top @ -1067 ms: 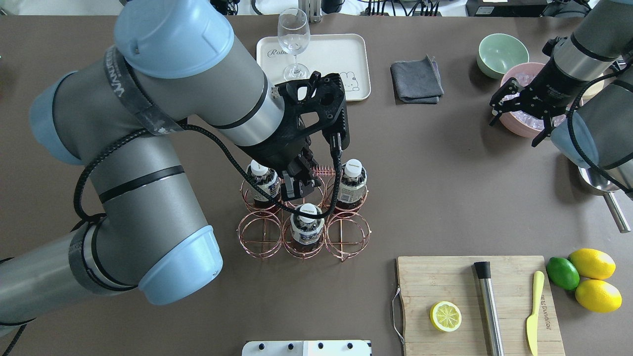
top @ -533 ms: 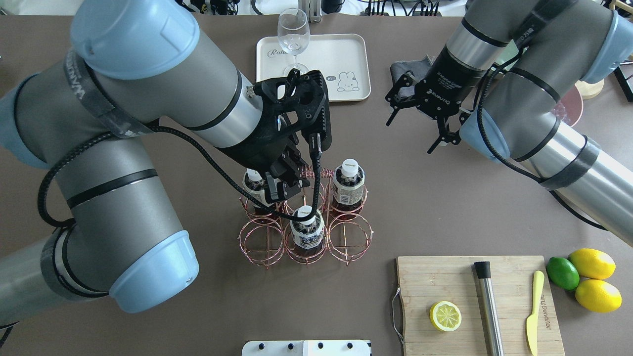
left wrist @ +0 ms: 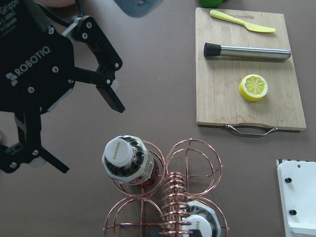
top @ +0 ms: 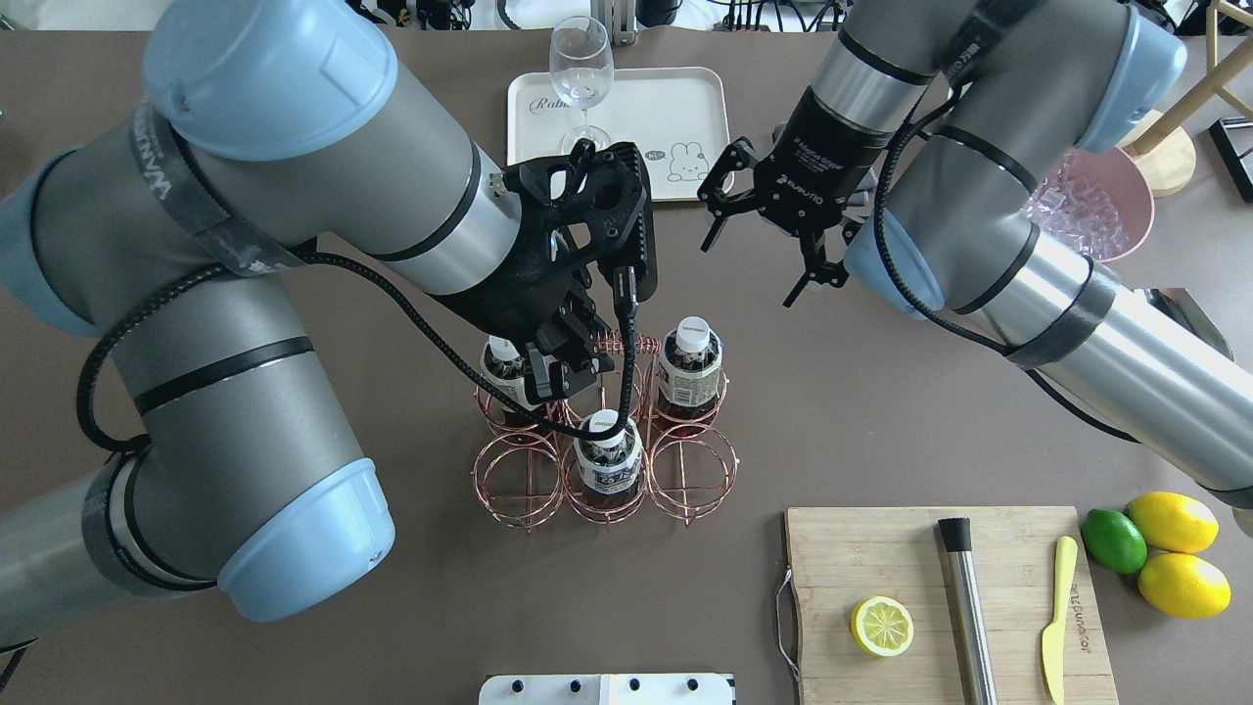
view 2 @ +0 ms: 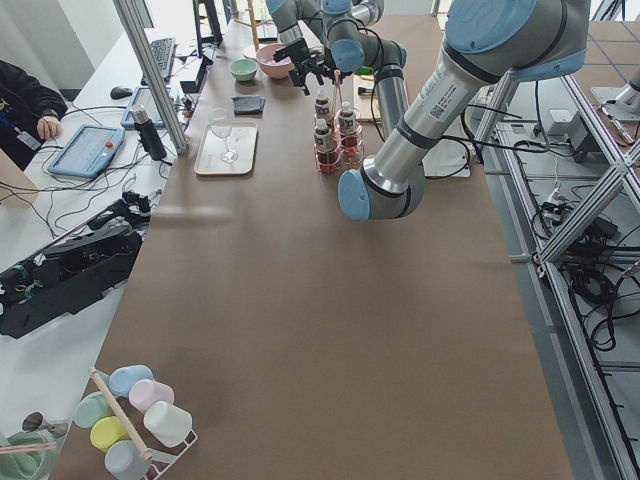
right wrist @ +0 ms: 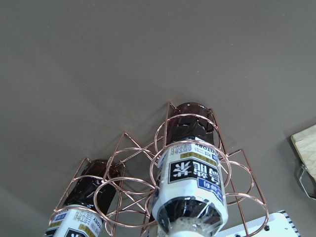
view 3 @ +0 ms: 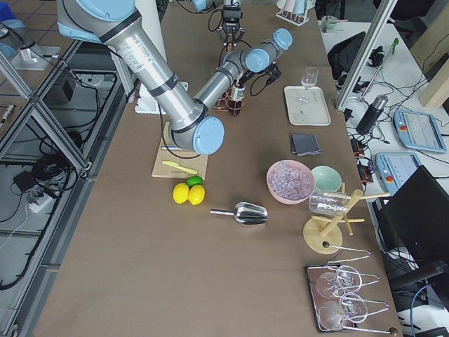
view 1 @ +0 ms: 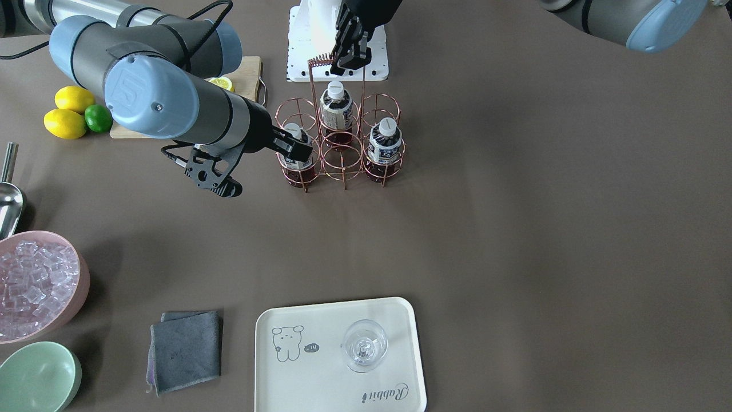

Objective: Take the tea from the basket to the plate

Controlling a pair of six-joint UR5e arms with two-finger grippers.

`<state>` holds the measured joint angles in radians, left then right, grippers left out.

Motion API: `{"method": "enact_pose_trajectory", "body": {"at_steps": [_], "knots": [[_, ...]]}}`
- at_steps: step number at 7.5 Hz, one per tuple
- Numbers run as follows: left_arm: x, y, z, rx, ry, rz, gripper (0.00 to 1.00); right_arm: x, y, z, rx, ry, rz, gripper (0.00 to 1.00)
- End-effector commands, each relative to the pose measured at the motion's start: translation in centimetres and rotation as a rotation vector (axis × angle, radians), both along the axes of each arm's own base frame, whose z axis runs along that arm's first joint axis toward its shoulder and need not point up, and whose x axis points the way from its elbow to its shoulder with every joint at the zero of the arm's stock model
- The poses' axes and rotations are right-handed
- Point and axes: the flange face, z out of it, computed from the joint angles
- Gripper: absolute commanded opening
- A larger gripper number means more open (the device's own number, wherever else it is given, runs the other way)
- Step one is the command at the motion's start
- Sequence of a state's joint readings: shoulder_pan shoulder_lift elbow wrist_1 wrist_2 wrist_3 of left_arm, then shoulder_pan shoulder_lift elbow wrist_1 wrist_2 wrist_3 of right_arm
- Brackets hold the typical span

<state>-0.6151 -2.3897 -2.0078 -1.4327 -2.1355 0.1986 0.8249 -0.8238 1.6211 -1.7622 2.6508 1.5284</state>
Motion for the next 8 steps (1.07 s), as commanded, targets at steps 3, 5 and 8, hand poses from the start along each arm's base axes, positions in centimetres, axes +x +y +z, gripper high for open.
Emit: {"method": "enact_pose_trajectory", "body": {"at_steps": [3,5,8], "knots": [[0.0,0.0,0.0,-0.011,0.001,-0.003,0.00,-2.1,1.6,0.1,0.015,0.016,-0.024,0.58],[-0.1,0.1,-0.1,-0.016,0.002,-0.004,0.00,-1.6,1.2,0.1,0.015,0.012,-0.017,0.00],[0.0,0.1,0.0,-0.018,0.001,-0.005,0.00,-0.9,1.2,-0.3,0.016,-0.001,-0.016,0.00]]}}
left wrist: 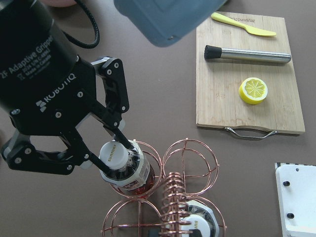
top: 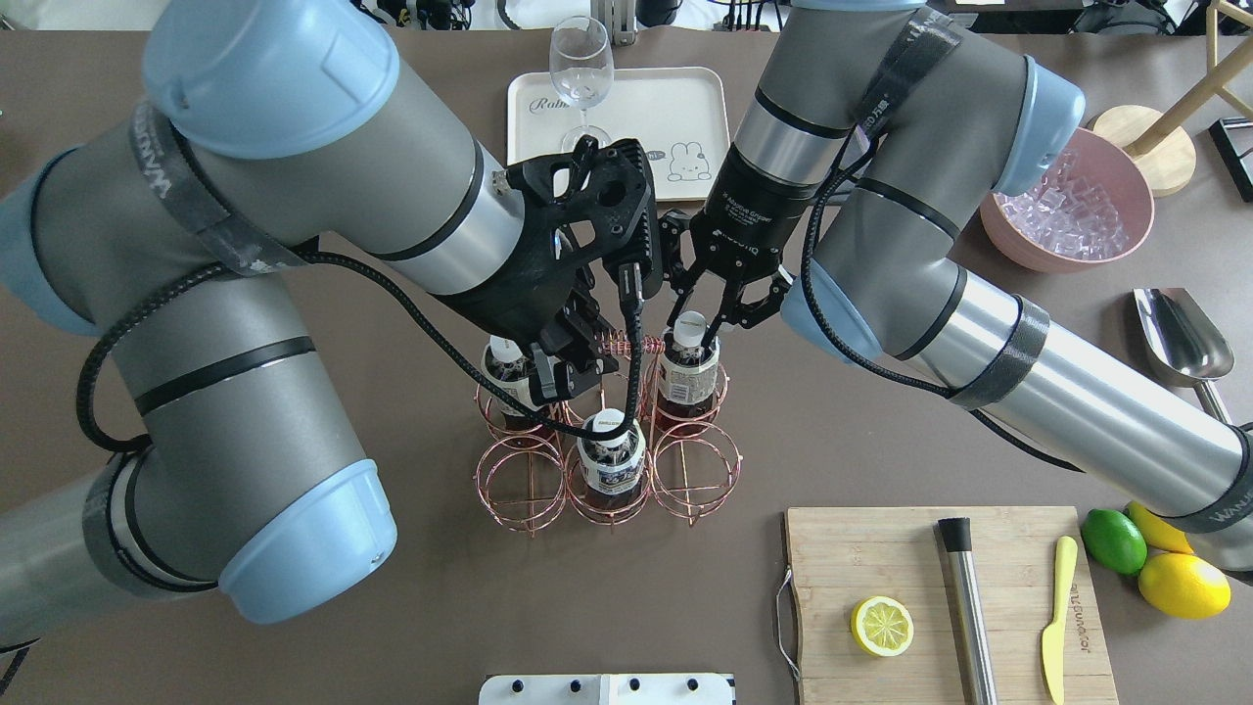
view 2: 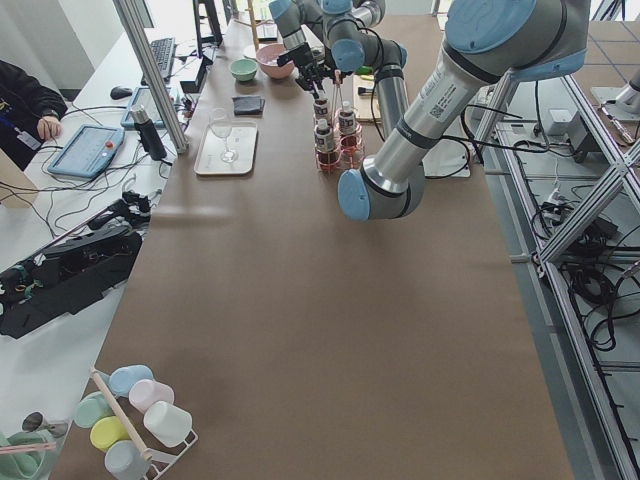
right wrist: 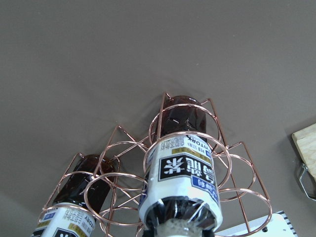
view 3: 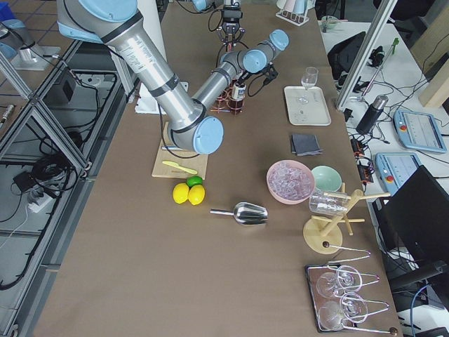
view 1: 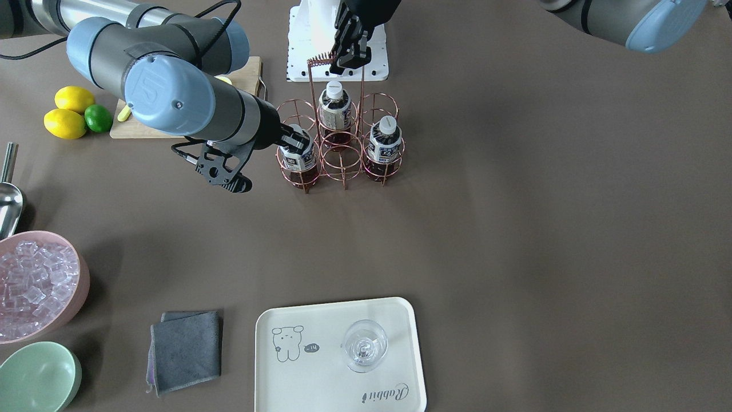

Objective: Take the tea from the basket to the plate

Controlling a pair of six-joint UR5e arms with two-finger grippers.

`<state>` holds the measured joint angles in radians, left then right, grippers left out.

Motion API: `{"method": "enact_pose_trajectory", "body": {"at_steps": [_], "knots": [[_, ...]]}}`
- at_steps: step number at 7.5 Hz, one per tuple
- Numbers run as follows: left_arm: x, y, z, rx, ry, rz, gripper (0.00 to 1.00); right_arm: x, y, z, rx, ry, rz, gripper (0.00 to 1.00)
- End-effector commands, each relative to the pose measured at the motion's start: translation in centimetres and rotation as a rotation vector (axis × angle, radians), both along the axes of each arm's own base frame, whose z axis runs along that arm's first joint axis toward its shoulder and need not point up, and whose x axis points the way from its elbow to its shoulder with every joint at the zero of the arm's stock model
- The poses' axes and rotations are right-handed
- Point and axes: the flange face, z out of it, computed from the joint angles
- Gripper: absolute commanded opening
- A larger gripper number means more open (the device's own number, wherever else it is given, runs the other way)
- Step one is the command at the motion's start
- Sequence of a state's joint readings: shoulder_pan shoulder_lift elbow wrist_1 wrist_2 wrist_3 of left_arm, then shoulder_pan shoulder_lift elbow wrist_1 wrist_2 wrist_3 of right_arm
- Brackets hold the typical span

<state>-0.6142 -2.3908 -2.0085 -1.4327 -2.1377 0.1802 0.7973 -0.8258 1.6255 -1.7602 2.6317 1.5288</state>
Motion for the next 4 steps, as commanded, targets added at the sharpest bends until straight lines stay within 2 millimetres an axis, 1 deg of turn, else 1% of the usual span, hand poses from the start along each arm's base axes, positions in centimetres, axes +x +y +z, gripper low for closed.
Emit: {"method": "enact_pose_trajectory", "body": {"at_steps": [1,3,4], "knots": [[0.0,0.0,0.1,-0.002,-0.001,0.001,0.00,2.5,-0.4,-1.4,-0.004,-0.037,0.013,0.00],[-0.1,0.0,0.1,-0.001,0.000,-0.001,0.00,8.8,-2.4,-3.4,-0.069,-0.074,0.065,0.00],[0.2,-0.1,0.4,-0.005,-0.006,0.001,0.00,12.3,-3.0,-4.8,-0.093,-0.098,0.095,0.00]]}}
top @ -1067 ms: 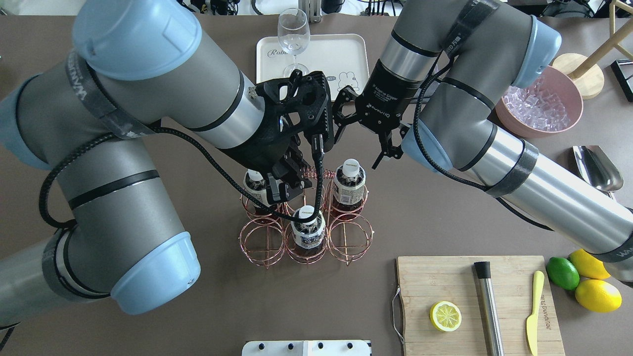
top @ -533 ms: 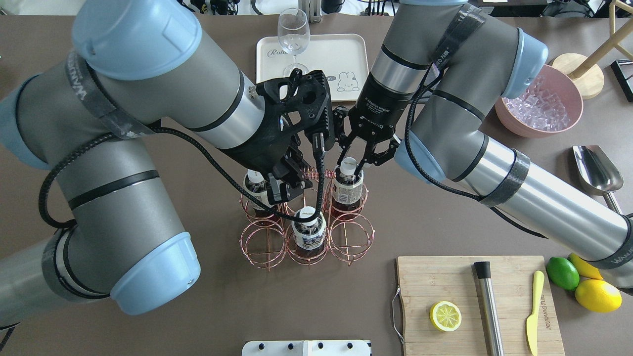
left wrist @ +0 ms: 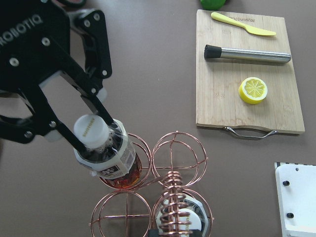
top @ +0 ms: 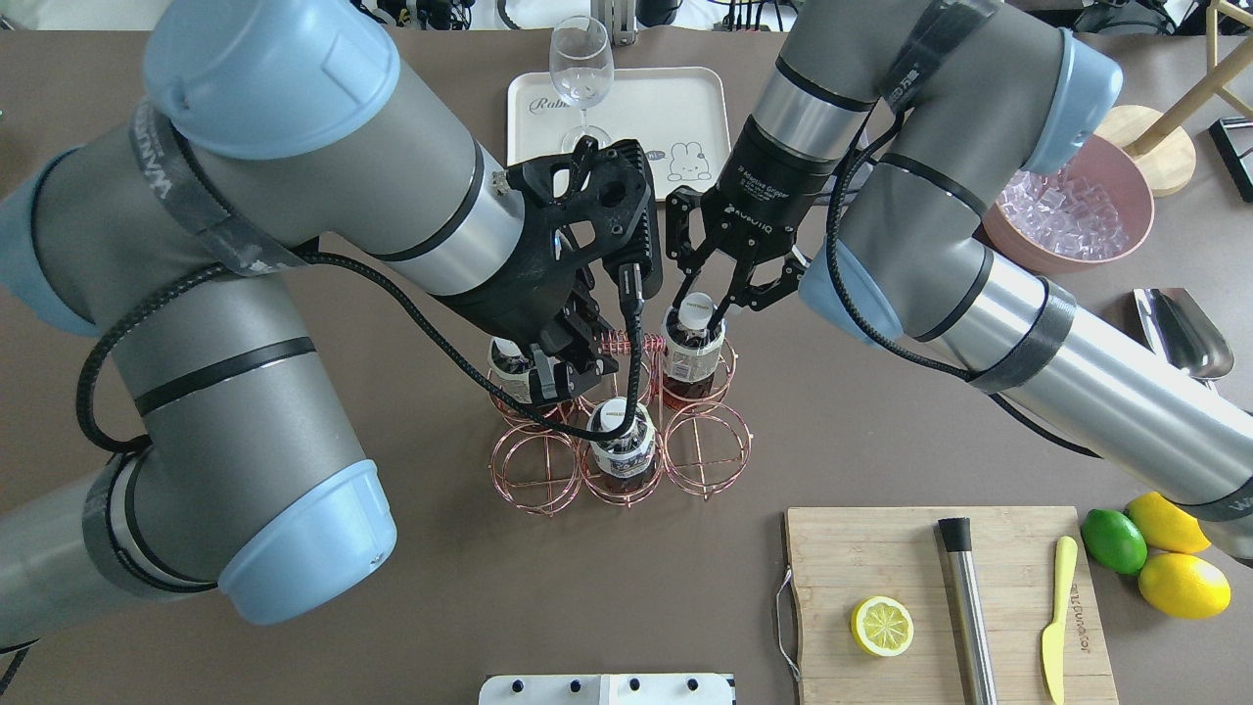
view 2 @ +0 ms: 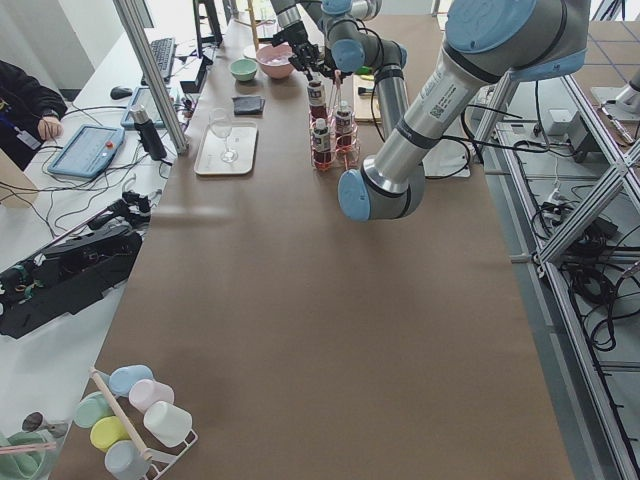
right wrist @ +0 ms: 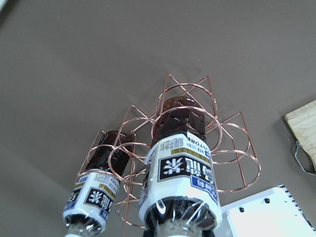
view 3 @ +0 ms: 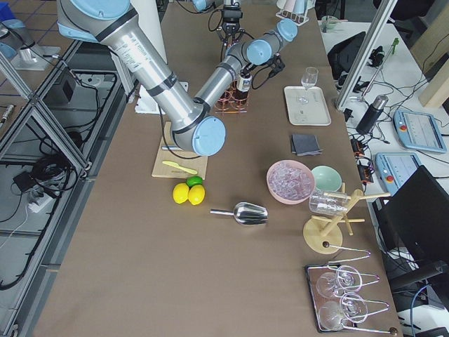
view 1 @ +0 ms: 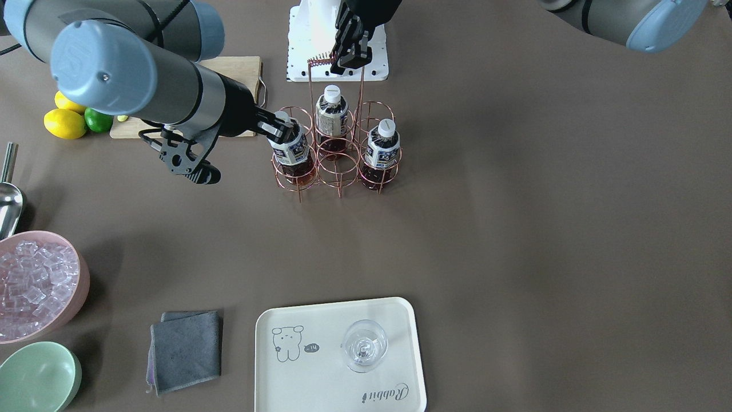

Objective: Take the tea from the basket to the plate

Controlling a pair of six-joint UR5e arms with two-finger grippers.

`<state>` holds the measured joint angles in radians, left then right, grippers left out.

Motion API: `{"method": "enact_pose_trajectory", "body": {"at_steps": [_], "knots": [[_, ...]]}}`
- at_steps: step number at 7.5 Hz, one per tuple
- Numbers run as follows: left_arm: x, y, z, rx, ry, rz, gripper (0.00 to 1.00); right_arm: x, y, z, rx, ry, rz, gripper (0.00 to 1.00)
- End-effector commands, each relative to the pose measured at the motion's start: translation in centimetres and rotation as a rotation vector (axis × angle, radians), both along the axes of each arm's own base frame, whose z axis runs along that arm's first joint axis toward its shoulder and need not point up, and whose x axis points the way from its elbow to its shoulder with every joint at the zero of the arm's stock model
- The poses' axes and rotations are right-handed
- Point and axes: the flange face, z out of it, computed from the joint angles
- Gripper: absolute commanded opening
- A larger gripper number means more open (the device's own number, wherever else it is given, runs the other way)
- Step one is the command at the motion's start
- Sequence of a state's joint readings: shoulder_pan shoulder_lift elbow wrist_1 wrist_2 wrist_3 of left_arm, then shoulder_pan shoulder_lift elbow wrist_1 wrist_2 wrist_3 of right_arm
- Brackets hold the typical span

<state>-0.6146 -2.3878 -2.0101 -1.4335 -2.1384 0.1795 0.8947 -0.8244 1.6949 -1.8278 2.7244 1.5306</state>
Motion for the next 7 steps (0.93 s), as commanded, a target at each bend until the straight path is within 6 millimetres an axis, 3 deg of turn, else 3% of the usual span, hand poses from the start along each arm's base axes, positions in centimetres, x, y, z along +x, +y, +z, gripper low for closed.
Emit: {"method": "enact_pose_trajectory", "body": {"at_steps": [1,2,4,5,7], "knots": [[0.4,-0.1,0.3,-0.004,-0.007,0.001,0.00,9.3,-1.5,-3.7,-0.075,-0.062,0.084,0.00],[0.5,-0.2,0.4,-0.005,-0.010,0.000,0.00,12.8,-2.7,-4.9,-0.092,-0.090,0.128,0.00],[0.3,0.0,0.2,-0.003,-0.004,0.003,0.00,14.3,-6.1,-4.4,-0.084,-0.078,0.173,0.00],[0.4,-0.1,0.2,-0.004,-0.006,0.003,0.00,14.2,-10.2,-3.1,-0.043,-0.066,0.185,0.00],[0.4,-0.1,0.2,-0.003,-0.006,0.001,0.00,13.7,-20.3,1.2,-0.030,-0.042,0.195,0.00]]}}
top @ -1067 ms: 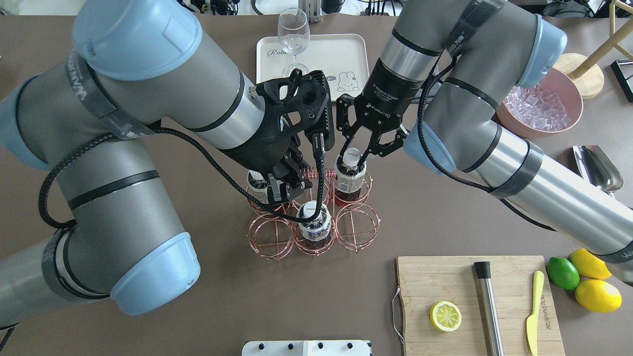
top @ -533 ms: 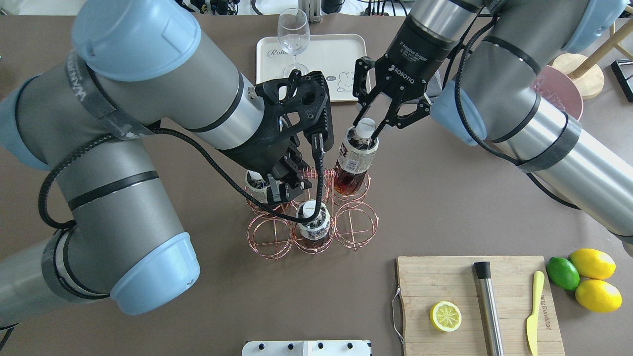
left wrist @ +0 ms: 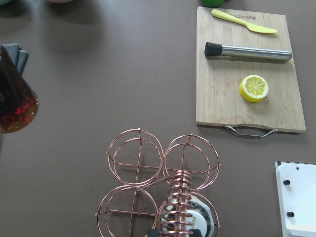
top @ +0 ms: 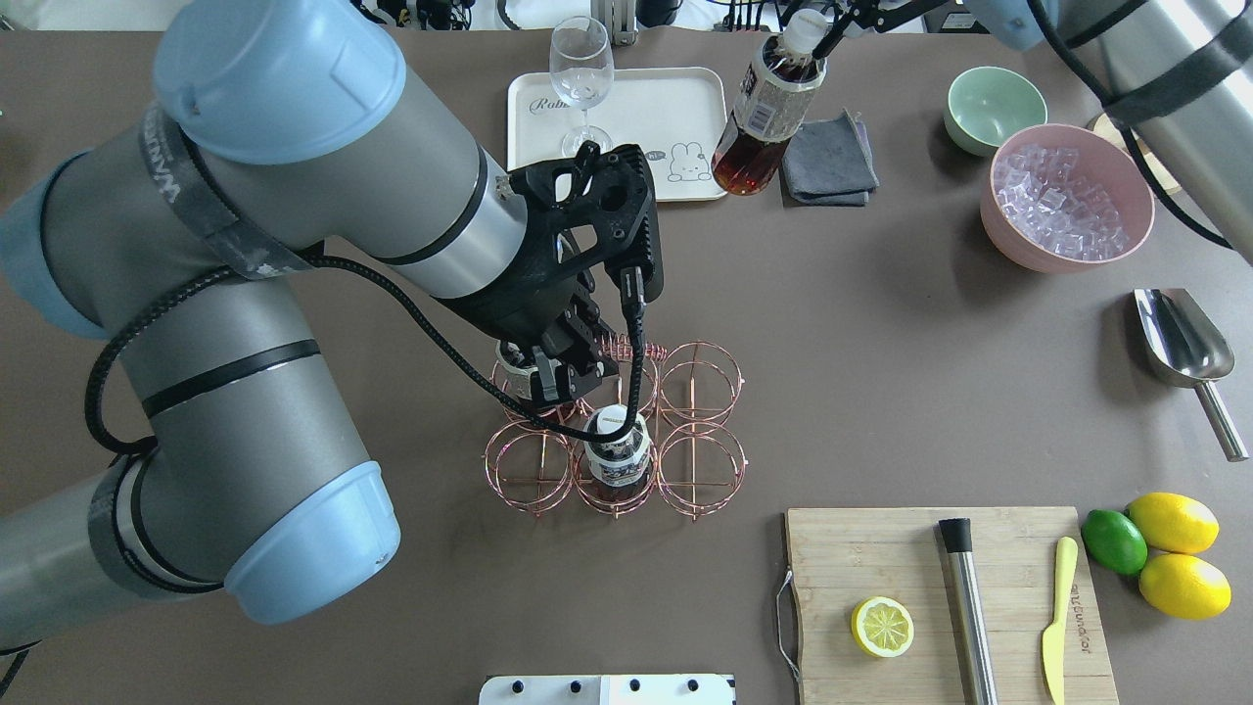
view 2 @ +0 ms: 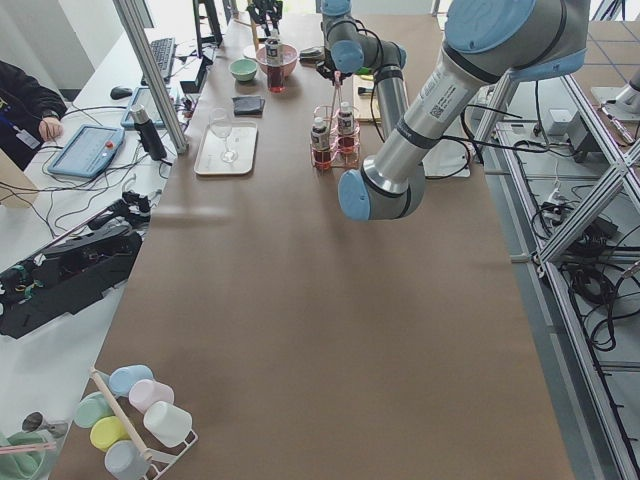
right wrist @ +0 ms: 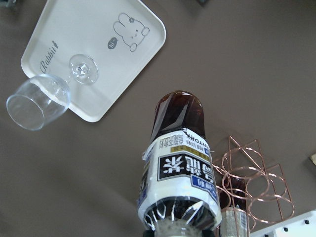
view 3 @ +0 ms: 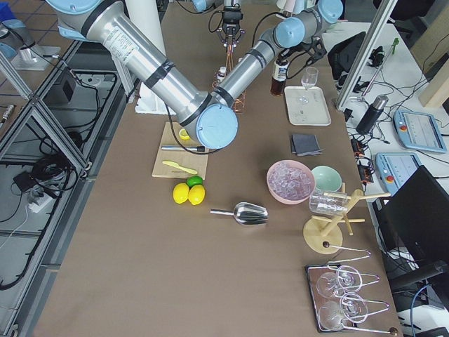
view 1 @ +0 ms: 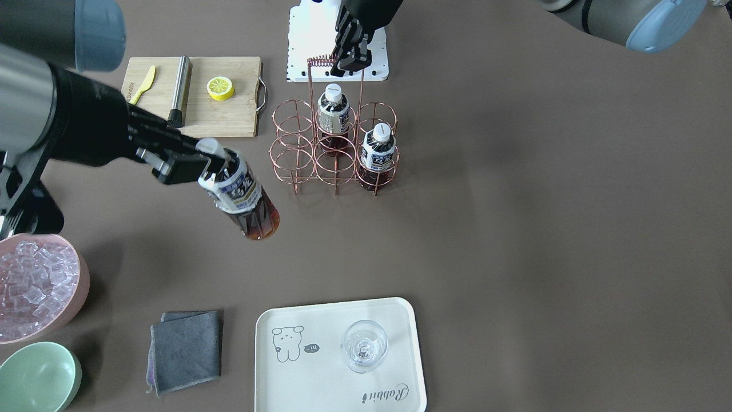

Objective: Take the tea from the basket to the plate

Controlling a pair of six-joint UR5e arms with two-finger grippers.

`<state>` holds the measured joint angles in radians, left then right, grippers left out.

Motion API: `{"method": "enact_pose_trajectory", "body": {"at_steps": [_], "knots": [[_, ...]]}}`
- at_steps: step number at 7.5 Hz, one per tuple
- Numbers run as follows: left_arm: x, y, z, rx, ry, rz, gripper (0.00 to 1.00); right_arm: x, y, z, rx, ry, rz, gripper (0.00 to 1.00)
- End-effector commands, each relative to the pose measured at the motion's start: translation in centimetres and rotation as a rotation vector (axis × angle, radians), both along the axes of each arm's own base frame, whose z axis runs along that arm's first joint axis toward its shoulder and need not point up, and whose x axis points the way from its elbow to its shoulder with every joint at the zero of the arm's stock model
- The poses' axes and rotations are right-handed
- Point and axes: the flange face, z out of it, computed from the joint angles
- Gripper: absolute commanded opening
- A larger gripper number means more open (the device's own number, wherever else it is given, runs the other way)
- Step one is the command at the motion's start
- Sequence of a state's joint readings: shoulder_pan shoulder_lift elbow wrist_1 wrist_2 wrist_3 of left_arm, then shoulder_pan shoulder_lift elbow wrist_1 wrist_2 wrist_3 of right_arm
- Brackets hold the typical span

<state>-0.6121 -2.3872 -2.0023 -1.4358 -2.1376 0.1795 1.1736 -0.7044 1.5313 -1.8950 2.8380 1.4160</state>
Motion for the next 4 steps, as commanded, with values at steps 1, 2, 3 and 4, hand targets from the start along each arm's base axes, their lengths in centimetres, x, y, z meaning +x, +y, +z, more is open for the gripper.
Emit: {"method": "enact_pose_trajectory", "body": {"at_steps": [1,2,3,4], "knots": [[0.0,0.0,0.0,0.000,-0.001,-0.002,0.00,-1.1,-10.4,5.8,0.003,0.025,0.008,0.00],[0.0,0.0,0.0,0.001,0.000,-0.001,0.00,-1.8,-12.0,8.4,0.001,0.029,0.007,0.00],[-0.1,0.1,-0.1,0.002,0.003,-0.001,0.00,-2.6,-13.9,9.1,0.003,0.036,0.008,0.00],[-0.3,0.2,-0.2,0.004,0.006,-0.001,0.00,-4.2,-15.2,9.1,0.031,0.062,0.008,0.00]]}}
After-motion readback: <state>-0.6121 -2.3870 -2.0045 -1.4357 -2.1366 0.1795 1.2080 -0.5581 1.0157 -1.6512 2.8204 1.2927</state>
